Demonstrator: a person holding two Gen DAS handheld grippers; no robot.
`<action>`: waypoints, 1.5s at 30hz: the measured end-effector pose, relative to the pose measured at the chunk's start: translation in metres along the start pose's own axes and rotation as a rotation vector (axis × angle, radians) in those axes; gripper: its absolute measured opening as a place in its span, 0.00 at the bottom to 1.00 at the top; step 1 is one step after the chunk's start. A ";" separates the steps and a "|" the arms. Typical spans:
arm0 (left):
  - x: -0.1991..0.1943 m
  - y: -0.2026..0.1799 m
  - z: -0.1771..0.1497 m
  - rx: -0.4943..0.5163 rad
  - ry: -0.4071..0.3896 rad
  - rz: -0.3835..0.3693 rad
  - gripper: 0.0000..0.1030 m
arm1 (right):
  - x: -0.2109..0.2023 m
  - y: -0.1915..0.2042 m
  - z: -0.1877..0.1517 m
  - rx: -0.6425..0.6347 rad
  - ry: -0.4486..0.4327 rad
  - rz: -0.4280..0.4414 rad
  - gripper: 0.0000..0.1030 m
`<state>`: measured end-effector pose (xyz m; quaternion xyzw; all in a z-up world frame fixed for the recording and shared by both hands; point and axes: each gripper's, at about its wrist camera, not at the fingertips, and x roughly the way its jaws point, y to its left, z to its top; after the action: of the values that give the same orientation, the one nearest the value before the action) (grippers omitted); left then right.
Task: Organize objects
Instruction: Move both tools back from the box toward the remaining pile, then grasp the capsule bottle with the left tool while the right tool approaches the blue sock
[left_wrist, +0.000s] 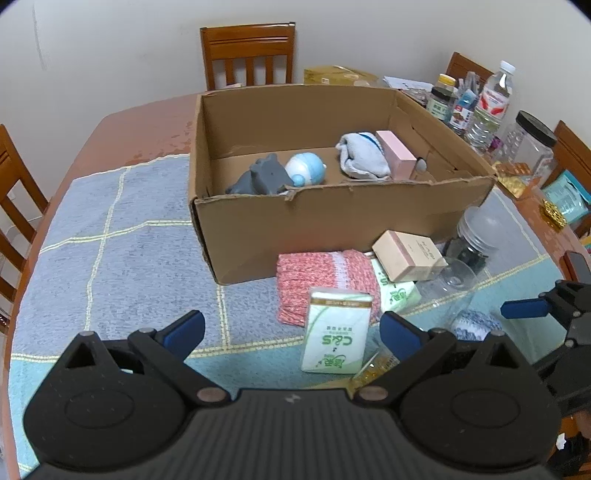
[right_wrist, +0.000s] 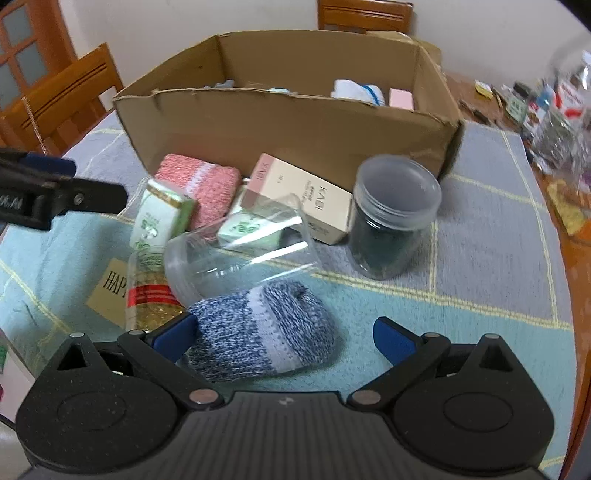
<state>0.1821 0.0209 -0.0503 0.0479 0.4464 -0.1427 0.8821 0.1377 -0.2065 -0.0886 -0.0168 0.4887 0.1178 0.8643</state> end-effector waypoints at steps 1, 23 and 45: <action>0.000 0.000 0.000 0.002 0.000 -0.003 0.98 | 0.000 -0.003 0.000 0.012 -0.003 -0.001 1.00; -0.001 -0.032 -0.016 0.161 0.019 -0.196 0.98 | -0.009 -0.037 -0.028 -0.071 0.017 -0.059 1.00; 0.019 -0.061 -0.039 0.202 0.142 -0.290 0.97 | 0.002 -0.044 -0.042 -0.210 0.015 0.021 1.00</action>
<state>0.1445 -0.0332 -0.0859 0.0811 0.4932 -0.3087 0.8092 0.1128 -0.2553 -0.1159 -0.1027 0.4803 0.1774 0.8528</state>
